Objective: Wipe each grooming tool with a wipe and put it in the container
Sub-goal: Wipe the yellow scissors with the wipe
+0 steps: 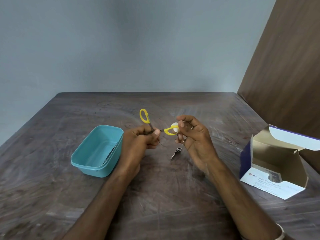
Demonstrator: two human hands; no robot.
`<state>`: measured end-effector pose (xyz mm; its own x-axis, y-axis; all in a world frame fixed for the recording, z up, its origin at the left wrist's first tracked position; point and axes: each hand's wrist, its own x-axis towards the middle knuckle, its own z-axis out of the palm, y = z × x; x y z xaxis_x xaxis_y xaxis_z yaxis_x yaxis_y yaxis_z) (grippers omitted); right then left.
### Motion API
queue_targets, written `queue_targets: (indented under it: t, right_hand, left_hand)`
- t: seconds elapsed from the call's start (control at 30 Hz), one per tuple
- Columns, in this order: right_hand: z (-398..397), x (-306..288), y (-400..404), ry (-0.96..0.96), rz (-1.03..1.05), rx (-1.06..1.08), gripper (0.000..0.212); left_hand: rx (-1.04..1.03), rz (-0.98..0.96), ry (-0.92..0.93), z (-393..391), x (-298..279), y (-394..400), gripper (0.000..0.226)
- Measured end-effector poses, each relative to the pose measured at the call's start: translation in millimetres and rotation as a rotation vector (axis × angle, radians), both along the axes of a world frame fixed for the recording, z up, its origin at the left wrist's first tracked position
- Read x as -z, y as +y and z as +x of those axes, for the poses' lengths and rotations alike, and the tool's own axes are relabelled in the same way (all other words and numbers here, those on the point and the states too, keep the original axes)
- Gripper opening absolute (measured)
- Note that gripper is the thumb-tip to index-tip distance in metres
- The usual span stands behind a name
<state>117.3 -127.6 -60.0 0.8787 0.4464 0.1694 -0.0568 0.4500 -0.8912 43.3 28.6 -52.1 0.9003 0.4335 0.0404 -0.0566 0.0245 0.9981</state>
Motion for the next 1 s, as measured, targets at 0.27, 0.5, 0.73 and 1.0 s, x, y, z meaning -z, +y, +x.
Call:
queue_targets:
  t: [0.27, 0.5, 0.73, 1.0]
  right_hand:
    - [-1, -1, 0, -0.083, 0.093, -0.016, 0.041]
    - [-4, -3, -1, -0.155, 0.023, 0.045, 0.037]
    - [-9, -8, -1, -0.254, -0.102, 0.143, 0.029]
    - [-6, -5, 1, -0.140, -0.046, 0.229, 0.034]
  left_hand:
    - [0.012, -0.084, 0.081, 1, 1, -5, 0.019]
    - [0.039, -0.110, 0.112, -3, -4, -7, 0.019]
    - [0.102, -0.137, 0.166, -7, -6, -11, 0.021]
    - [0.186, -0.144, 0.166, -8, -7, -14, 0.021]
